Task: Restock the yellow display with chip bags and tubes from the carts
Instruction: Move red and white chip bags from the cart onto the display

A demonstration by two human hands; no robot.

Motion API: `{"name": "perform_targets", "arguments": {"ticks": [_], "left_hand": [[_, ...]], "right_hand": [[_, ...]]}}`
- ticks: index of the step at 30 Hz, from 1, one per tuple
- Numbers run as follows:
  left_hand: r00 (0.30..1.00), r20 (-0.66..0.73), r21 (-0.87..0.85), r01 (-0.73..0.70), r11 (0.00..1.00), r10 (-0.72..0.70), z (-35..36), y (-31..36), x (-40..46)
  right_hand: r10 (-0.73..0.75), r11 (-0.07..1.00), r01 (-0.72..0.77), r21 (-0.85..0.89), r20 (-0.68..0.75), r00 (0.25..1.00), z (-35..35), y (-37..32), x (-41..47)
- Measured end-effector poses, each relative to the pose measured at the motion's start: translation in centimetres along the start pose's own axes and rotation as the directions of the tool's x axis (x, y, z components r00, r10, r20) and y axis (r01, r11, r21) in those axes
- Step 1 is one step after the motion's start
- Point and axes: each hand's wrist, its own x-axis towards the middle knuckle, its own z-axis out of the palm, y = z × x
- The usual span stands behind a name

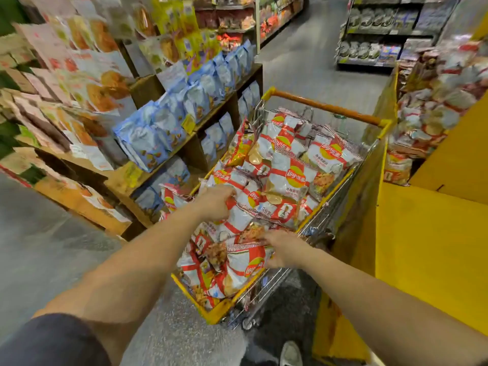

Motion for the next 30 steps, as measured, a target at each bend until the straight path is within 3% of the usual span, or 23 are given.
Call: {"name": "perform_targets", "arguments": {"ticks": [5,10,14,20,25,30], "left_hand": [[0.970,0.242,0.195,-0.038,0.980,-0.010,-0.7,-1.0,3.0],[0.969,0.238,0.394,-0.151,0.907,0.058,-0.9,-1.1,2.5],[0.986,0.135,0.447,-0.149,0.882,0.099,-2.5,-1.4,-0.2],[0.976,-0.111,0.539,-0.098,0.837,0.186,-8.1,-0.7,-7.0],[0.916,-0.280,0.553,-0.092,0.828,0.288,-13.0,2.3,-11.9],[0.837,-0.348,0.450,-0.246,0.858,0.422,-15.8,8.1,-13.6]], "right_hand": [[-0.105,0.992,0.113,-0.055,0.125,0.987,0.5,1.1,3.1],[-0.119,0.979,0.138,-0.147,0.130,0.984,0.3,0.0,4.3],[-0.116,0.956,0.142,-0.258,0.114,0.987,-0.8,-1.6,3.6],[-0.053,0.967,0.044,-0.251,-0.027,0.998,-4.9,-5.2,0.0],[0.003,0.984,-0.035,-0.175,-0.180,0.984,-10.2,-7.7,-6.4],[0.085,0.965,-0.147,-0.215,-0.275,0.958,-14.0,-6.3,-14.8]]}}
